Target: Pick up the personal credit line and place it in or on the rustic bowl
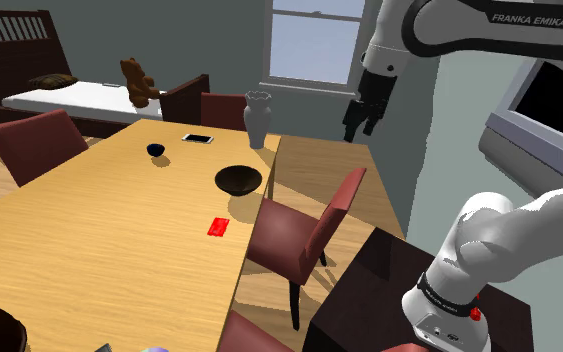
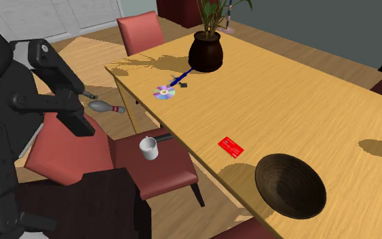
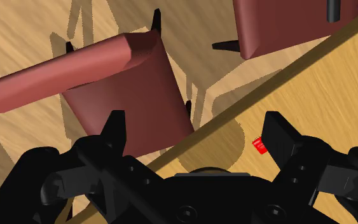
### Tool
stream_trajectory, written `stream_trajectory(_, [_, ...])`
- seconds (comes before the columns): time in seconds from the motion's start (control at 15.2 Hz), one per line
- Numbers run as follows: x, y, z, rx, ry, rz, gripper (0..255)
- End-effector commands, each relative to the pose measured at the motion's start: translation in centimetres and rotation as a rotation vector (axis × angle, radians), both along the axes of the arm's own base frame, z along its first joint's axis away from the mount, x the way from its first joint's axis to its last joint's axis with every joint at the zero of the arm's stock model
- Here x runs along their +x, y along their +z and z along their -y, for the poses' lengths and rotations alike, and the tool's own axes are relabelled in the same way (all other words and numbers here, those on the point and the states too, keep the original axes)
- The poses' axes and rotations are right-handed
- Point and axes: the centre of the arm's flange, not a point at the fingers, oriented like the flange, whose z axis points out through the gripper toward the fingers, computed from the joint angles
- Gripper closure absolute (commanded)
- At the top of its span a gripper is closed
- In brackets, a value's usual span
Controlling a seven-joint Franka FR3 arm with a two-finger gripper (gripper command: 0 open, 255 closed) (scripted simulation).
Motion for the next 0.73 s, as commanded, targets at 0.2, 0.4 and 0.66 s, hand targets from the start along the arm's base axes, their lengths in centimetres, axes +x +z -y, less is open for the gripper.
stream_trajectory(0.2, [0.6, -2.6, -3.2, -0.024, -0.062, 0.031, 0])
stream_trajectory(0.4, [1.5, -5.3, -6.4, -0.049, -0.124, 0.063, 0])
stream_trajectory(0.66, [3.1, -9.0, -10.3, -0.081, -0.207, 0.104, 0])
